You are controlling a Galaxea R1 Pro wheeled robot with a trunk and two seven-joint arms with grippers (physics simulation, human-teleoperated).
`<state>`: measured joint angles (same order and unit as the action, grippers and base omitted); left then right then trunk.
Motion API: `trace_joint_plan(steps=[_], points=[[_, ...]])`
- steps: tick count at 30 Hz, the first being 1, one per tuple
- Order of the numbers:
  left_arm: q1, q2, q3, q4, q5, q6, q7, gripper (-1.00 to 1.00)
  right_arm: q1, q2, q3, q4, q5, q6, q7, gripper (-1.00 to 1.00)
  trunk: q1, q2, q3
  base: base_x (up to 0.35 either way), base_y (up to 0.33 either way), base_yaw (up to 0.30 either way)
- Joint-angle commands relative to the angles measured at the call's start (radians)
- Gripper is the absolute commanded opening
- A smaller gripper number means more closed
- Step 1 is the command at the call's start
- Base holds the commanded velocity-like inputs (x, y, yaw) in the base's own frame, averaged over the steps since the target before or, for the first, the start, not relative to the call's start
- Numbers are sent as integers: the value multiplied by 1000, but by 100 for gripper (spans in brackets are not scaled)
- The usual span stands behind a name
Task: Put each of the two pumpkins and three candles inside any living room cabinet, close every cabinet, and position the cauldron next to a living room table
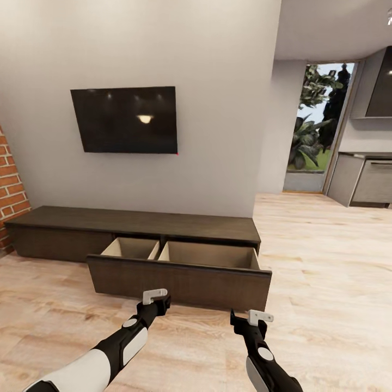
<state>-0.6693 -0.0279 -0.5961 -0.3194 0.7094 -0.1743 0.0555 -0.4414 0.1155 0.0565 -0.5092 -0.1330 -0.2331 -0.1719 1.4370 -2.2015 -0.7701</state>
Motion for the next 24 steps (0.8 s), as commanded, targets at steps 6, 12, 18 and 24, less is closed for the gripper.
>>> trace_joint_plan(steps=[6, 12, 18, 24], points=[[-1, 0, -12, 1, 6, -7, 6, 100, -1, -2, 3, 3, -12, -3, -5, 100, 23, -43, -20, 0, 0, 0], [-1, 1, -30, 2, 5, -15, 6, 100, -1, -1, 2, 11, -12, -3, -4, 100, 46, -85, -39, 0, 0, 0], [-1, 1, -46, 2, 5, -20, 6, 100, -1, 0, 2, 16, -12, -3, -4, 100, 69, -127, -57, 0, 0, 0], [-1, 0, -49, 2, 5, -20, 6, 100, -1, 0, 0, 17, -13, -2, -4, 100, 92, -169, -76, 0, 0, 0]])
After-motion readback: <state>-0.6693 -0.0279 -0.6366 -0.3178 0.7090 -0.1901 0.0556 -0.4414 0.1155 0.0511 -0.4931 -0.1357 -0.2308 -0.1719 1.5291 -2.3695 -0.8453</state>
